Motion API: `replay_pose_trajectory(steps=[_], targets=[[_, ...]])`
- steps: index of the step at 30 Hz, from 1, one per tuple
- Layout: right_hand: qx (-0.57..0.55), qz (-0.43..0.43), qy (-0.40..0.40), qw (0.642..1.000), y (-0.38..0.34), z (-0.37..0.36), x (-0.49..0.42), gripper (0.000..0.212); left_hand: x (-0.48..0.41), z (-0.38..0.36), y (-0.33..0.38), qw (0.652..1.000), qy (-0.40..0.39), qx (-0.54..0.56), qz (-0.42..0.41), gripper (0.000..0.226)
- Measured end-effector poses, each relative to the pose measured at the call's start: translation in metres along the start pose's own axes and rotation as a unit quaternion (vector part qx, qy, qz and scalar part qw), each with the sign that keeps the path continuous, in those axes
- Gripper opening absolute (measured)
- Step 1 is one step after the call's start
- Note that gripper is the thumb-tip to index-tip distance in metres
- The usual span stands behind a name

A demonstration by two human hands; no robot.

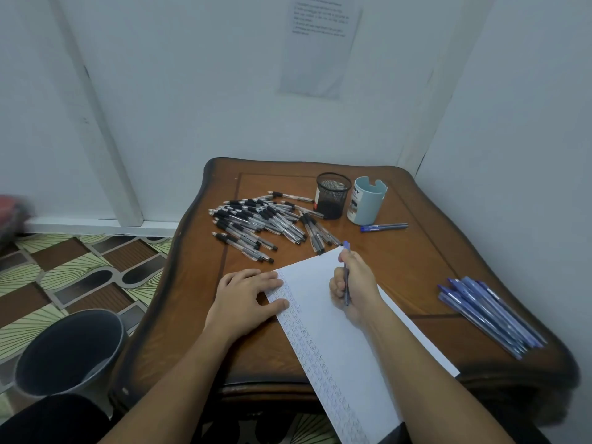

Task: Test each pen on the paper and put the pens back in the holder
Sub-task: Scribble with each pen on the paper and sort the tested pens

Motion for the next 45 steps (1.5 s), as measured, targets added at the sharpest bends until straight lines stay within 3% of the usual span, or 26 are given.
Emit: replay_pose_trajectory(steps=[5,10,12,14,16,18,21,23,25,29,34,39,45], targets=[[-0.014,0.001,-0.039,0.999,-0.007,-0.003,0.005,0.015,-0.001,-0.001,-0.001,1.0,-0.001,-0.006,0.0,0.052],[-0.067,-0.028,-0.027,0.997,-0.009,0.009,0.003,0.023,0.0,0.0,0.0,1.0,-0.005,0.002,-0.003,0.069],[-0.04,-0.02,-0.037,0.998,-0.014,0.015,0.002,0.023,0.0,0.001,0.001,1.0,-0.001,0.003,-0.004,0.075],[0.065,0.027,-0.025,0.997,-0.026,0.026,0.002,0.018,0.001,0.002,0.001,1.0,0.005,0.002,-0.004,0.076],[0.237,0.109,0.026,0.965,-0.045,0.045,0.004,0.014,0.001,0.004,0.001,1.0,0.009,0.006,-0.003,0.074],[0.39,0.173,0.09,0.9,-0.065,0.072,0.008,0.009,0.001,0.003,0.001,1.0,0.002,0.0,-0.003,0.065],[0.493,0.178,0.155,0.837,-0.084,0.12,0.012,0.008,0.0,0.002,0.001,1.0,-0.004,-0.008,-0.006,0.063],[0.523,0.15,0.175,0.82,-0.092,0.152,0.016,0.017,-0.001,0.003,0.002,1.0,0.003,-0.004,-0.009,0.072],[0.522,0.11,0.185,0.825,-0.096,0.181,0.023,0.02,-0.001,0.003,0.003,1.0,0.011,-0.002,-0.011,0.077],[0.567,0.083,0.189,0.797,-0.099,0.22,0.031,0.022,-0.002,0.002,0.002,1.0,0.02,-0.002,-0.014,0.077],[0.579,0.065,0.202,0.787,-0.096,0.238,0.037,0.029,-0.002,0.001,0.002,1.0,0.022,-0.009,-0.014,0.076],[0.56,0.114,0.203,0.795,-0.104,0.227,0.031,0.025,-0.003,0.002,0.002,1.0,0.023,-0.006,-0.012,0.076],[0.513,0.153,0.153,0.831,-0.096,0.172,-0.012,0.023,-0.003,0.001,0.003,1.0,0.017,-0.009,-0.01,0.075]])
Point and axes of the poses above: each hand's wrist, its own x-axis away from the middle knuckle, its own z-axis out of the back of the hand, y = z × x, the point moved 6 cm from there along -x, towards the middle knuckle
